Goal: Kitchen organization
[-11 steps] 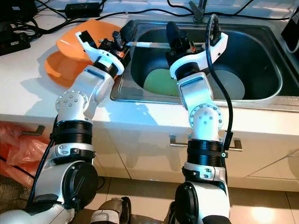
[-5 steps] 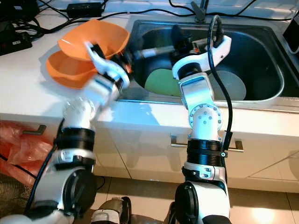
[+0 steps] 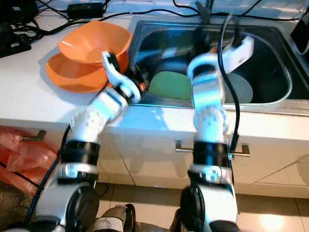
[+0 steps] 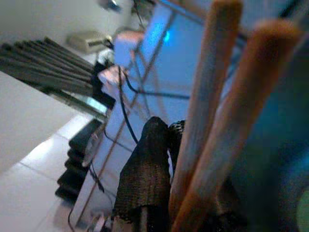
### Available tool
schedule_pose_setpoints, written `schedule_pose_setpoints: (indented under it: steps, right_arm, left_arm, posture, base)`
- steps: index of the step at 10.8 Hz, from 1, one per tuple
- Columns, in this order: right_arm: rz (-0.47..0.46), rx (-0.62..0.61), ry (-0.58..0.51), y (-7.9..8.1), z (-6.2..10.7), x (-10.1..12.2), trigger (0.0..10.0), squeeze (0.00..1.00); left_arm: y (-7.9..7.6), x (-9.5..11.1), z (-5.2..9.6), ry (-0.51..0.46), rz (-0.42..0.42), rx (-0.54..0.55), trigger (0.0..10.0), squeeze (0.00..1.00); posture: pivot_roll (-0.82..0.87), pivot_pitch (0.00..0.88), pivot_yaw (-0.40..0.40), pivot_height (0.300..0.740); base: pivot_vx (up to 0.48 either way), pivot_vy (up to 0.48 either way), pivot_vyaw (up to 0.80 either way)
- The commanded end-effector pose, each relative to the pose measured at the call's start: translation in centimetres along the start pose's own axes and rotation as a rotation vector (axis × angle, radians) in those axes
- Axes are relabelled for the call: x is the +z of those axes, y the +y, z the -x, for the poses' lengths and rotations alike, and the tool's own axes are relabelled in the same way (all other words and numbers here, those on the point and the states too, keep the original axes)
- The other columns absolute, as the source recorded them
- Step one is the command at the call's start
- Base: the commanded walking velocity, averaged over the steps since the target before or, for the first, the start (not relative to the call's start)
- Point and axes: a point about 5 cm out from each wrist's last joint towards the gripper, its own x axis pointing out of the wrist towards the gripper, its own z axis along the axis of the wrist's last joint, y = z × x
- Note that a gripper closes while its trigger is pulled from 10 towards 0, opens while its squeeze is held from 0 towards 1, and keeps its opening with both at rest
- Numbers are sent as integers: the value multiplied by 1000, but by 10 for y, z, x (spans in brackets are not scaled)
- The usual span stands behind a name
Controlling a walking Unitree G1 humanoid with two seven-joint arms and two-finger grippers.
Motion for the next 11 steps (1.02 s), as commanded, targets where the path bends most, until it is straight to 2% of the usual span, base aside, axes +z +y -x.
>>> schedule_pose_setpoints:
  steps: [1,3,4,5,6,7,8,9,10,11]
  right_arm:
    - [82,19,-57,8,-4,7,0,0]
    - [259,45,-110,8,-7,16,0,0]
    - [495,47,-112,-1,-8,16,941,0]
    - [661,57,-54,-16,-6,10,8863,0]
    - [751,74,-2,-27,-3,5,10000,0]
    - [832,72,67,-47,1,-1,10000,0]
    - [942,55,130,-69,6,-4,10000,0]
    - [970,44,154,-77,8,-5,10000,0]
    - [1003,37,194,-86,11,-7,10000,0]
    - [1028,46,219,-91,13,-9,10000,1000]
  left_arm:
    - [-7,-14,2,33,-23,-38,10000,1000]
    - [-10,-12,8,46,-99,-45,10000,1000]
    - [-10,-7,14,50,-205,-24,10000,1000]
    - [-9,1,18,45,-389,17,10000,1000]
    - [-9,7,21,41,-513,37,10000,1000]
    - [-6,13,24,41,-716,70,10000,1000]
    - [-6,17,26,21,-786,86,10000,1000]
    - [-8,18,26,14,-812,87,10000,1000]
    - [-11,19,26,13,-873,85,10000,1000]
    - [-13,21,26,11,-930,88,10000,906]
  posture:
    - [107,129,40,740]
    - [117,133,35,740]
    - [123,136,30,740]
    - [133,141,26,740]
    - [138,143,26,740]
    - [145,145,24,740]
    - [153,148,21,740]
    - [156,150,19,740]
    - [158,153,20,740]
    - [157,154,22,740]
  base:
    - [0,0,0]
    - [0,0,0]
    - [0,0,0]
    - [0,0,0]
    - [0,0,0]
    - [0,0,0]
    - [0,0,0]
    - [0,0,0]
    - [0,0,0]
    - [0,0,0]
